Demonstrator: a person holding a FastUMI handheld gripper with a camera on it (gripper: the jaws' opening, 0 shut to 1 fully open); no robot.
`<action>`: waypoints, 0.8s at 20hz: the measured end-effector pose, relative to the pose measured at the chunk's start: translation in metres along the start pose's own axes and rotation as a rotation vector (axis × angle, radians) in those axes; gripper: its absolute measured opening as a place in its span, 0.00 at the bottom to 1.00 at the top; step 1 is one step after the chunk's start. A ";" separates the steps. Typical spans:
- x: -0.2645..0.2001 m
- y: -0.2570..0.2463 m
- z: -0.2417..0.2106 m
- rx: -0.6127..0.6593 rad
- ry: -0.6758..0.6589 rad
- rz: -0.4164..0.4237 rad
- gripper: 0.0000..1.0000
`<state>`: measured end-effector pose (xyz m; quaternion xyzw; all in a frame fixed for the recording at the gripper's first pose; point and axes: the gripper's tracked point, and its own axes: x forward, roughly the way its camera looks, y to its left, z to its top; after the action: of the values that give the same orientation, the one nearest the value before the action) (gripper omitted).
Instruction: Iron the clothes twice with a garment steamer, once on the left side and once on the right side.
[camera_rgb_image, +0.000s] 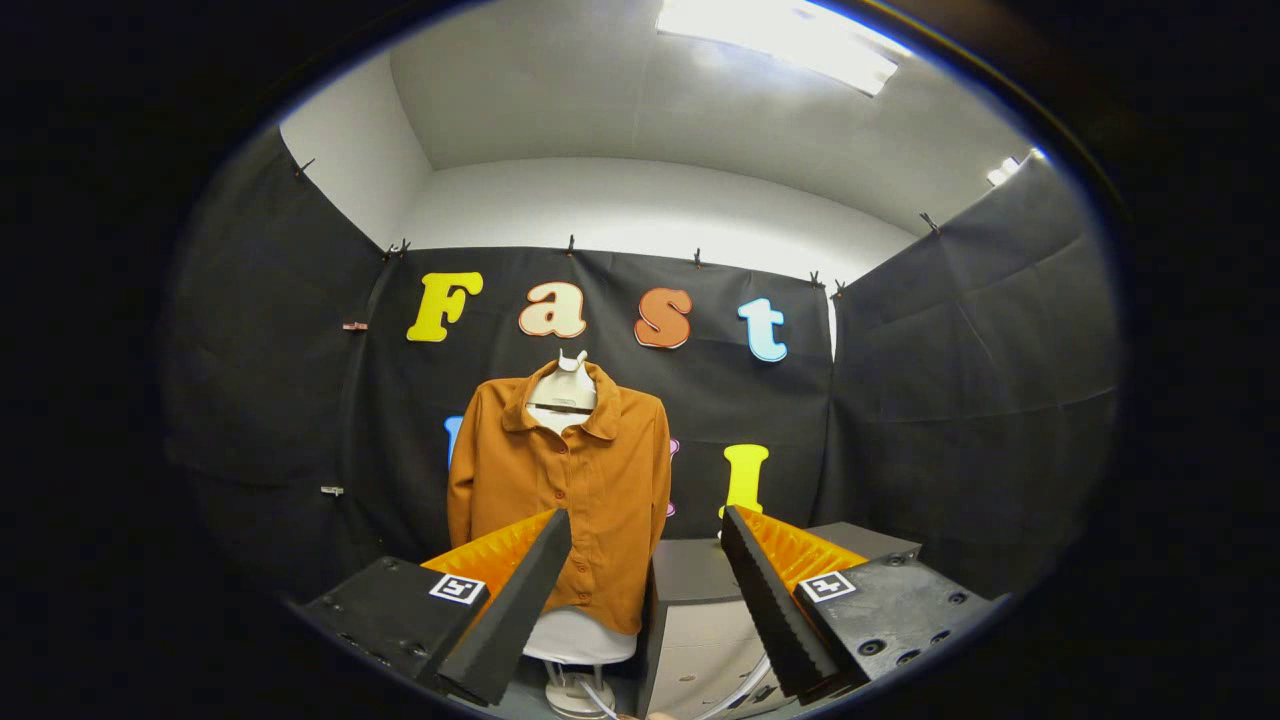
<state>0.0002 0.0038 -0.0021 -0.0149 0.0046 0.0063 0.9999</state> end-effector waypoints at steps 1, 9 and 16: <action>0.001 -0.001 -0.002 -0.002 0.005 -0.001 0.98; 0.004 0.002 0.000 -0.004 -0.003 -0.009 0.98; 0.007 0.014 -0.003 -0.017 0.004 -0.003 0.98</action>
<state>0.0068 0.0180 -0.0053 -0.0235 0.0068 0.0049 0.9997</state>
